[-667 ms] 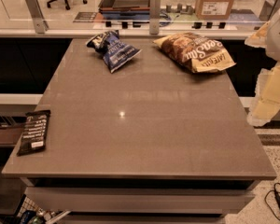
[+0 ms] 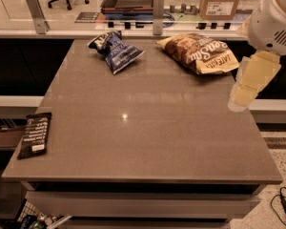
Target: Move blue chip bag near rxbar chocolate
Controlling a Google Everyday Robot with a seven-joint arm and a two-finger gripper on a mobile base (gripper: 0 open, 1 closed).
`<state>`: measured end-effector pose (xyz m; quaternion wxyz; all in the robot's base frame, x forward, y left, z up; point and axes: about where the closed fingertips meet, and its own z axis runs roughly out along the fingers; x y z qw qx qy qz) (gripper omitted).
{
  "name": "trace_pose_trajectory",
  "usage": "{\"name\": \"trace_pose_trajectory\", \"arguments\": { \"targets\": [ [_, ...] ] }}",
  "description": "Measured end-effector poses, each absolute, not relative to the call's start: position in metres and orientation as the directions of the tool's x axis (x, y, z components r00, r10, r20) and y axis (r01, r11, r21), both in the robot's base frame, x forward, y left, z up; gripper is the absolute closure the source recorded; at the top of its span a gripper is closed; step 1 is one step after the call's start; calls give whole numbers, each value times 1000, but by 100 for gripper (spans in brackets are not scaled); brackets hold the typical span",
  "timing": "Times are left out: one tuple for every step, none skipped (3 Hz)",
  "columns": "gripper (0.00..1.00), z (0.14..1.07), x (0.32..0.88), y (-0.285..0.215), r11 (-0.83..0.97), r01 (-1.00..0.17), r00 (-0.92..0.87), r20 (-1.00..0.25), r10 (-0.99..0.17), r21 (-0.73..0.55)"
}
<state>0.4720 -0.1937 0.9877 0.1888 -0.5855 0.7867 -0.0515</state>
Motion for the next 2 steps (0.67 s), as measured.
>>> {"name": "trace_pose_trajectory", "arguments": {
  "targets": [
    [0,995,498,-180,371,-865,-264,-324,-909,-338],
    [0,997,531,-164,452,-819,-265,-466,-844,-353]
  ]
}}
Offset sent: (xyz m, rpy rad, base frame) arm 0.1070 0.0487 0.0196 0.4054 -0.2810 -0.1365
